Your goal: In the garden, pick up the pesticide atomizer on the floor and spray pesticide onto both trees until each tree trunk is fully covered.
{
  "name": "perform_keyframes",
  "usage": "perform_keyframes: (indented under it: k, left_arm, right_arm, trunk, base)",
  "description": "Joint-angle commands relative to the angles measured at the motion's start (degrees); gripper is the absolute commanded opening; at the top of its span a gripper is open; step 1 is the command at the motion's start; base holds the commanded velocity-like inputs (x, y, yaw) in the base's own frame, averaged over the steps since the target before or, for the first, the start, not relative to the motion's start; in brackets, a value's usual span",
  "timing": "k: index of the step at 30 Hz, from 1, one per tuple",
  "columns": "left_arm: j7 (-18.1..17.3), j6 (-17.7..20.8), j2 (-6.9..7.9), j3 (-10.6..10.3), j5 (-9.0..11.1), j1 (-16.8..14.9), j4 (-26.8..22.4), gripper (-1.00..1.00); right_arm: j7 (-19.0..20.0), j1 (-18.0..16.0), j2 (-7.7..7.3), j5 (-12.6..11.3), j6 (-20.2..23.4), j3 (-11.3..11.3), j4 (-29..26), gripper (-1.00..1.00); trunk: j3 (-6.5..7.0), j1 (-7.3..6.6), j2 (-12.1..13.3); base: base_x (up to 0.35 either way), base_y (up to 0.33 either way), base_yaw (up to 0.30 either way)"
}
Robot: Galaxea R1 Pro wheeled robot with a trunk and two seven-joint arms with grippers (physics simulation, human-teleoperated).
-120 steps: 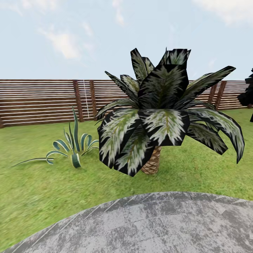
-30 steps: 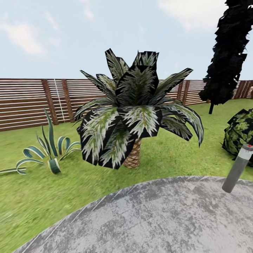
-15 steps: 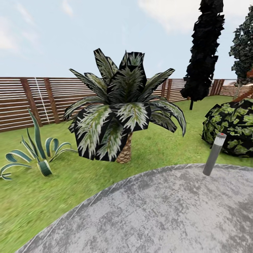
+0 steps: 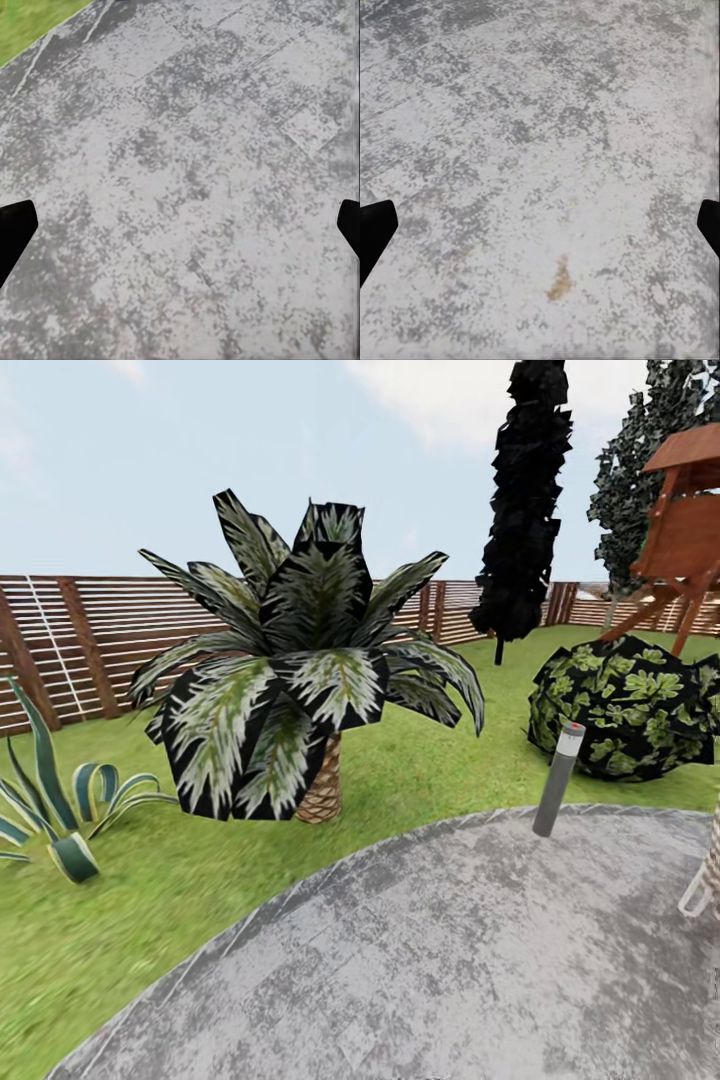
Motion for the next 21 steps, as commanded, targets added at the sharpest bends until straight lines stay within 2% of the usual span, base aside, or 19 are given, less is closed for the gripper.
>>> perform_keyframes:
  k: [1,4,21]
  left_arm:
    - [0.0,0.01,-0.02,0.0,0.0,0.03,0.0,1.0]
    - [0.0,-0.03,0.01,-0.04,0.0,0.0,0.02,1.0]
    - [0.12,0.02,0.05,0.0,0.05,-0.01,0.08,1.0]
  right_arm:
    - [0.0,0.0,0.0,0.0,0.0,0.0,0.0,1.0]
    - [-0.01,0.0,0.0,0.0,-0.01,0.0,-0.01,1.0]
    - [0.0,0.0,0.0,0.01,-0.02,0.07,-0.01,1.0]
  trunk:
    - [-0.04,0.0,0.0]
    - [-0.15,0.0,0.0]
    - [-3.85,3.73,-6.82]
  base:
    - [0.0,0.0,-0.257]
    - [0.0,0.0,-0.257]
    - [0.0,0.0,-0.257]
